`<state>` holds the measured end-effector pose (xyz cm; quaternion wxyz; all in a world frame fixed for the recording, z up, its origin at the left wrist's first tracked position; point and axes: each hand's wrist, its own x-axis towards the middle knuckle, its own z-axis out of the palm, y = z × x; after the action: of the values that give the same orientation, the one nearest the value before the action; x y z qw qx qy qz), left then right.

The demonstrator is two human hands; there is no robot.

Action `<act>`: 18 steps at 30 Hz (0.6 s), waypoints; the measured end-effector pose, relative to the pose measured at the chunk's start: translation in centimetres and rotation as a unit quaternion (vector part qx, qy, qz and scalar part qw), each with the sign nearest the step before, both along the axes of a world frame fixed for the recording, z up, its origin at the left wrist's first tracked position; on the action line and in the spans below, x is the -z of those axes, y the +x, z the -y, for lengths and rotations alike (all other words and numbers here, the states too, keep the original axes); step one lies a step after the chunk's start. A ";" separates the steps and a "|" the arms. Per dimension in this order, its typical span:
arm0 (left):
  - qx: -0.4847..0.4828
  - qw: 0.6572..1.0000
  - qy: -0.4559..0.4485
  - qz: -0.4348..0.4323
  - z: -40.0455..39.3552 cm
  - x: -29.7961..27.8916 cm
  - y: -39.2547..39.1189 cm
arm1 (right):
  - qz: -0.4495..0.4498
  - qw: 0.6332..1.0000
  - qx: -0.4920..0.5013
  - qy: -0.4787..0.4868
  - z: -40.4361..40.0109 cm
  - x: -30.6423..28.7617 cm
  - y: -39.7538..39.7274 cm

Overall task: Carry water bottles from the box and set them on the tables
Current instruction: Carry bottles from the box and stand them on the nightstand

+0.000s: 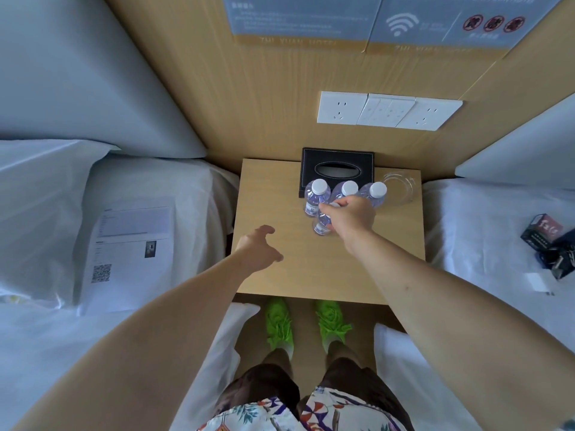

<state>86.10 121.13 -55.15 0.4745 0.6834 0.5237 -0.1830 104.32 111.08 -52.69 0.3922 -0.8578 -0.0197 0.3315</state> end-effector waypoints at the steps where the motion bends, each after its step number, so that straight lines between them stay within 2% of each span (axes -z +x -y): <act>1: 0.006 1.000 0.003 0.000 0.1 -0.1 -0.1 | 0.001 1.000 -0.001 -0.001 0.0 0.0 -0.1; 6: 0.025 1.000 0.008 0.005 0.5 -0.8 -0.2 | 0.020 0.999 -0.036 -0.010 0.2 -0.4 -0.3; 18: 0.031 0.999 0.013 0.019 1.5 -1.2 -0.9 | -0.003 0.999 -0.052 0.002 0.0 -0.3 -0.1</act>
<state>85.25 119.62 -53.93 0.4696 0.7087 0.4954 -0.1782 104.18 111.04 -52.36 0.3757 -0.8539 -0.0637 0.3544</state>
